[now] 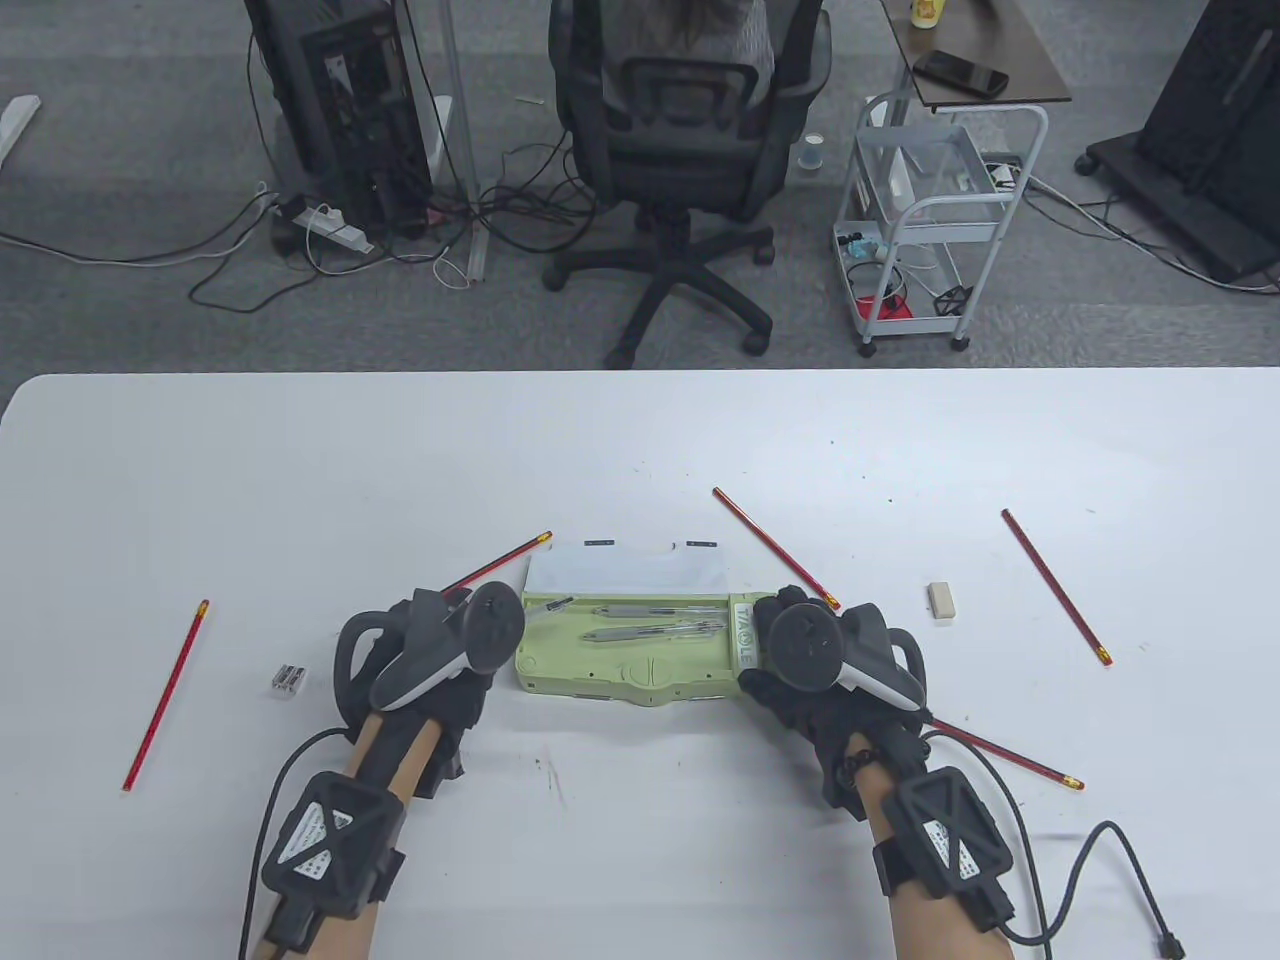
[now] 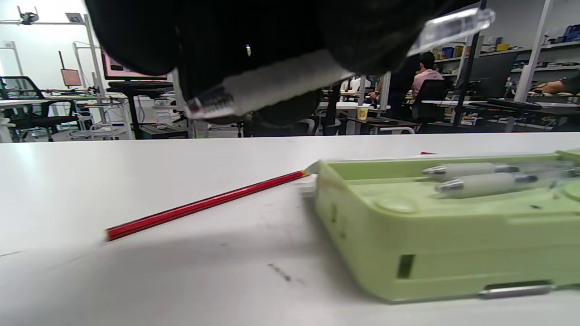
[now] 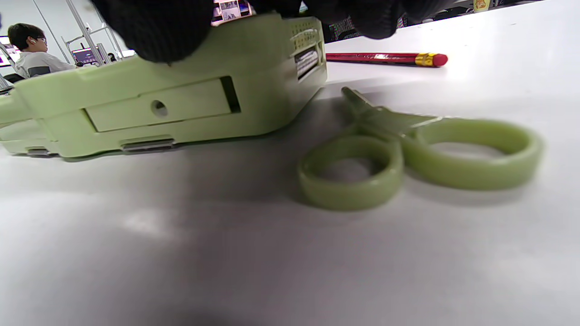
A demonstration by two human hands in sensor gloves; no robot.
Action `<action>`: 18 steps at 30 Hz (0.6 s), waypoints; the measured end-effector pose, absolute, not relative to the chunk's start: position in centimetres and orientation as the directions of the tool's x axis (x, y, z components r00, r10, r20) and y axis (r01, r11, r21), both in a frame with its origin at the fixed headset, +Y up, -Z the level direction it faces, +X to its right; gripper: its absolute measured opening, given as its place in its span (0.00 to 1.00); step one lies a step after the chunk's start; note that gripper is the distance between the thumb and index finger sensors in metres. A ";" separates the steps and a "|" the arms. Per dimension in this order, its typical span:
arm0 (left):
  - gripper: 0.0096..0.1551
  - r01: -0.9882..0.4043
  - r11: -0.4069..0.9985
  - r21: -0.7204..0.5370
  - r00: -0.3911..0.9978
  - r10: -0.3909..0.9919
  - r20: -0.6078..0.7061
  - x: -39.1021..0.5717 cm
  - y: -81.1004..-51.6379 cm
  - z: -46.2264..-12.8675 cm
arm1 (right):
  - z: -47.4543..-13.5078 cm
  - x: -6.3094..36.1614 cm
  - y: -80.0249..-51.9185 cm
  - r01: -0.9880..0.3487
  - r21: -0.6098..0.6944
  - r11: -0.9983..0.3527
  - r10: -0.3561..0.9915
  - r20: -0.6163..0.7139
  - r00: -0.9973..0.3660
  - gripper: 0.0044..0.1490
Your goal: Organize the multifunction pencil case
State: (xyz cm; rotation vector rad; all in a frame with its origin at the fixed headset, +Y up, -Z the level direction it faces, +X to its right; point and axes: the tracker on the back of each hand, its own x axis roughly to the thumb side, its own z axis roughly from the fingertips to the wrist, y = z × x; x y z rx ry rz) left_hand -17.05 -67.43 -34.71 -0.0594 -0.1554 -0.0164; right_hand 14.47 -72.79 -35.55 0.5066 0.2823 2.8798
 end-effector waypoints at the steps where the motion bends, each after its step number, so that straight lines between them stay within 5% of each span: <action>1: 0.26 0.019 0.998 -0.057 0.987 -0.010 0.163 -16.5 -67.4 -34.9 | -35.5 14.5 -72.8 -0.166 0.221 -0.961 0.231 0.315 -0.920 0.52; 18: 0.26 0.072 0.991 -0.110 0.960 -0.039 0.279 -8.5 -69.0 -37.7 | -35.5 14.6 -72.8 -0.176 0.218 -0.960 0.240 0.317 -0.918 0.52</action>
